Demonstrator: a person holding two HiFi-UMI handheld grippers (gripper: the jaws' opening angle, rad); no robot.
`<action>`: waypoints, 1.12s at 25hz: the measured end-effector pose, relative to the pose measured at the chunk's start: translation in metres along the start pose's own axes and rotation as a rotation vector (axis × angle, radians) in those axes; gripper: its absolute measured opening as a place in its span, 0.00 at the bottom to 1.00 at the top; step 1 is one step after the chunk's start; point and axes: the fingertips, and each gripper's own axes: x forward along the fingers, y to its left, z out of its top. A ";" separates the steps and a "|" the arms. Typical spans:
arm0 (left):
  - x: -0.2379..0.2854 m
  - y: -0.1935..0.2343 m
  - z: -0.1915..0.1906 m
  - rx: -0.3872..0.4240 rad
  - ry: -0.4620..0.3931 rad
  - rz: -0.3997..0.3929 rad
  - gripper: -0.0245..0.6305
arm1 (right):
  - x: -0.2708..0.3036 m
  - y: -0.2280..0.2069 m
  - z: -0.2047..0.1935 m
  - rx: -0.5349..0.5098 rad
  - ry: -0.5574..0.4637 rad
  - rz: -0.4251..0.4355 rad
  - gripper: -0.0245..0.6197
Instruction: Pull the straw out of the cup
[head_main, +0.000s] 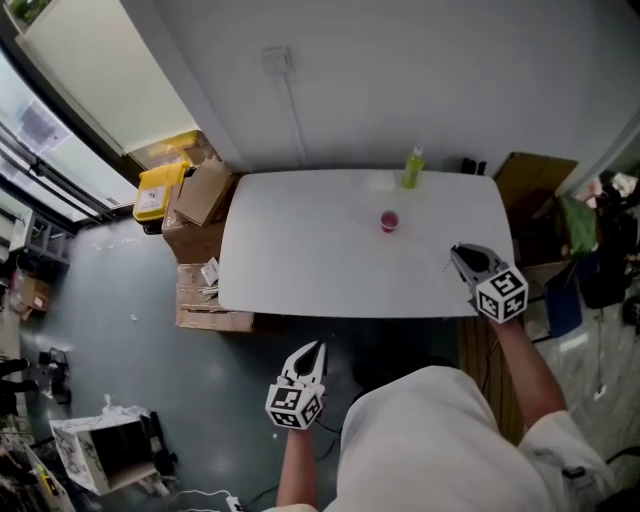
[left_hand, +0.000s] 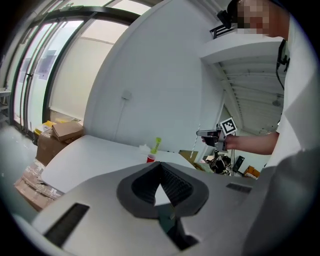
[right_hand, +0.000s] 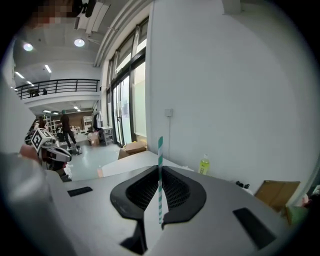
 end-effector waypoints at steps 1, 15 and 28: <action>0.003 -0.005 0.002 0.006 0.000 -0.013 0.04 | -0.011 -0.001 -0.003 0.007 -0.006 -0.009 0.11; 0.031 -0.085 0.015 0.019 -0.028 -0.038 0.04 | -0.136 -0.043 -0.029 0.119 -0.123 -0.060 0.11; 0.044 -0.132 0.009 0.033 -0.033 -0.028 0.04 | -0.169 -0.061 -0.042 0.125 -0.161 -0.026 0.11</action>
